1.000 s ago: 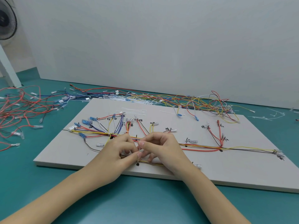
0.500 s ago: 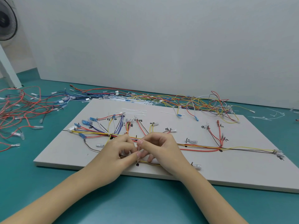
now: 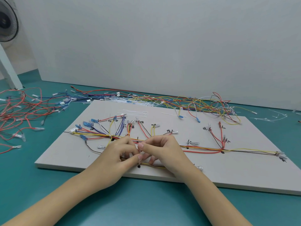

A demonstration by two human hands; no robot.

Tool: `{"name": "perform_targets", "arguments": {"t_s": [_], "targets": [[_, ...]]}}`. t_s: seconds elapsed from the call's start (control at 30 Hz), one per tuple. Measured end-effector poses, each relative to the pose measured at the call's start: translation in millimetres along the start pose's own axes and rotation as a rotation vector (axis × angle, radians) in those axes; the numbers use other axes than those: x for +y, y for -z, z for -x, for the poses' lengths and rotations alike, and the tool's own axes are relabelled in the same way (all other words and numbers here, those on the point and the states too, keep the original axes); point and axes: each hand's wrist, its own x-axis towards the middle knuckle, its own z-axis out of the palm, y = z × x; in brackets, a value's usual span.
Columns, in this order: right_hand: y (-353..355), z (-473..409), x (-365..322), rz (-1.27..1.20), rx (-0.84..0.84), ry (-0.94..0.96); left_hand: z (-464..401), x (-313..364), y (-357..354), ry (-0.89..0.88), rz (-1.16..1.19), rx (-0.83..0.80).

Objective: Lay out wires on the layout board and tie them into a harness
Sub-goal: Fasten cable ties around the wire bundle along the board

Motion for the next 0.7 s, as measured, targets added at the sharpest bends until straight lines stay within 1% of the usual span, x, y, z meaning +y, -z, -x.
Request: {"name": "perform_targets", "arguments": {"t_s": [0.47,0.7], "targets": [[-0.9,0.4,-1.2,-0.027,-0.025,-0.037,-0.2,0.2,-1.1,0.010,0.030,-0.016],[2.2,1.1,0.2,0.012,-0.034,-0.031,0.2,-2.2,-0.1,0.000,0.022,-0.020]]}}
